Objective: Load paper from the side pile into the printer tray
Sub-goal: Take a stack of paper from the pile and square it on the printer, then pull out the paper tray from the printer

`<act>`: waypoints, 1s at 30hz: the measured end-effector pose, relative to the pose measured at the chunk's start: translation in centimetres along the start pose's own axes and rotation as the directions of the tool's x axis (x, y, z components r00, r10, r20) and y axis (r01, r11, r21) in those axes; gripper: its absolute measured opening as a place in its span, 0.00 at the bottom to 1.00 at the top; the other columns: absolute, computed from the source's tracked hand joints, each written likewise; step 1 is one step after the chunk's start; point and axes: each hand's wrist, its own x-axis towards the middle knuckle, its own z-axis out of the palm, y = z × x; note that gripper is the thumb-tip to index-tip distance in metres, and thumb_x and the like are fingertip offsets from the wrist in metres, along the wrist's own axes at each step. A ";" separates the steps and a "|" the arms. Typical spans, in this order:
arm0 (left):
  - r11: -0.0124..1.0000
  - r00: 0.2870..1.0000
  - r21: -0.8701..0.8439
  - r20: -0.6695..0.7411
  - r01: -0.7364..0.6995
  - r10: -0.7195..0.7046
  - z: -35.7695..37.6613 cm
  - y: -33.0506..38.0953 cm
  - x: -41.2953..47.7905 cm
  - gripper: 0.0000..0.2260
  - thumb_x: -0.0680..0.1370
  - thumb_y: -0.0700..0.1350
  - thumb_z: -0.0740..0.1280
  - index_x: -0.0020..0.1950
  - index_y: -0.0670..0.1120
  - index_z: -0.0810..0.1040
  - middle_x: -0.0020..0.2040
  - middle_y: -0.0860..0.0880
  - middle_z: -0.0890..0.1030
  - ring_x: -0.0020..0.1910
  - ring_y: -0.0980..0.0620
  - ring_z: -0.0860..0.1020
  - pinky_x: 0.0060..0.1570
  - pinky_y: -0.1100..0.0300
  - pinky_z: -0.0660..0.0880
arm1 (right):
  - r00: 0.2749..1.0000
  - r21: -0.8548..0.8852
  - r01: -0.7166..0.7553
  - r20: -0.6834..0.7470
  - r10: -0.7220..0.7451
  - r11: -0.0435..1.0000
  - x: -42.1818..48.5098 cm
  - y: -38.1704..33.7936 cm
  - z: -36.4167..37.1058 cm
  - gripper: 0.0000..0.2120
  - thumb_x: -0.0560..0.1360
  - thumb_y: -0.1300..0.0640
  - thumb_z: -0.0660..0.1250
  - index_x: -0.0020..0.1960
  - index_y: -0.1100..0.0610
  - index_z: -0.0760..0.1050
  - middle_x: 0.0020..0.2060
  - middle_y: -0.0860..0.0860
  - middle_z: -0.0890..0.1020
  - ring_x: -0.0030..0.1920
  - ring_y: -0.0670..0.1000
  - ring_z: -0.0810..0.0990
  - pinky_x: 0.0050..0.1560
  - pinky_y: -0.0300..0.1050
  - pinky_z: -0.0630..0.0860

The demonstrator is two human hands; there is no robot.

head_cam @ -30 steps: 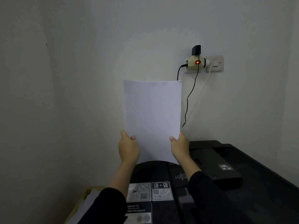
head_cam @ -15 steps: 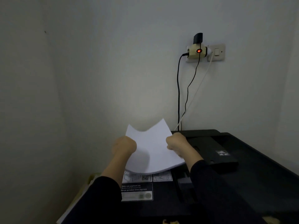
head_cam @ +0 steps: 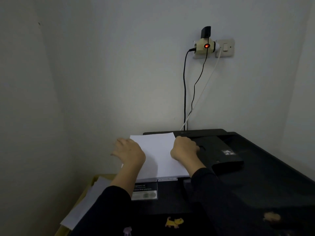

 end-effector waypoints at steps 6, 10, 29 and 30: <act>0.952 0.968 -0.204 -0.156 -0.227 0.197 -1.3 2.3 -4.1 0.31 0.78 0.49 0.63 0.75 0.40 0.53 0.76 0.38 0.53 0.74 0.39 0.54 0.72 0.45 0.57 | 0.987 0.130 0.115 -0.128 -0.098 0.985 -2.2 1.8 -1.2 0.18 0.75 0.57 0.62 0.63 0.61 0.69 0.62 0.61 0.72 0.63 0.62 0.68 0.60 0.58 0.67; 0.869 0.909 -0.320 -0.306 -0.377 0.282 -1.9 4.0 -8.3 0.30 0.78 0.51 0.62 0.75 0.41 0.56 0.77 0.40 0.55 0.75 0.41 0.54 0.70 0.47 0.59 | 0.961 0.217 0.202 -0.231 -0.151 0.955 -4.9 4.2 -2.7 0.19 0.77 0.55 0.61 0.66 0.60 0.67 0.63 0.60 0.72 0.64 0.61 0.67 0.61 0.57 0.68; 0.506 0.961 -0.845 -0.031 -0.171 0.274 15.6 1.3 -33.0 0.12 0.79 0.51 0.62 0.60 0.47 0.72 0.58 0.54 0.72 0.59 0.54 0.71 0.56 0.64 0.70 | 0.957 0.707 0.006 -0.210 0.202 0.707 -23.0 22.6 10.4 0.07 0.76 0.61 0.64 0.53 0.56 0.76 0.45 0.48 0.78 0.51 0.47 0.77 0.45 0.27 0.68; 0.518 0.966 -0.855 0.128 -0.009 0.227 16.7 1.2 -32.8 0.13 0.79 0.53 0.61 0.58 0.47 0.73 0.57 0.51 0.74 0.57 0.53 0.73 0.52 0.65 0.71 | 0.958 0.735 -0.150 -0.058 0.282 0.661 -22.9 23.2 11.5 0.06 0.77 0.59 0.63 0.52 0.57 0.76 0.42 0.46 0.78 0.50 0.49 0.79 0.42 0.29 0.69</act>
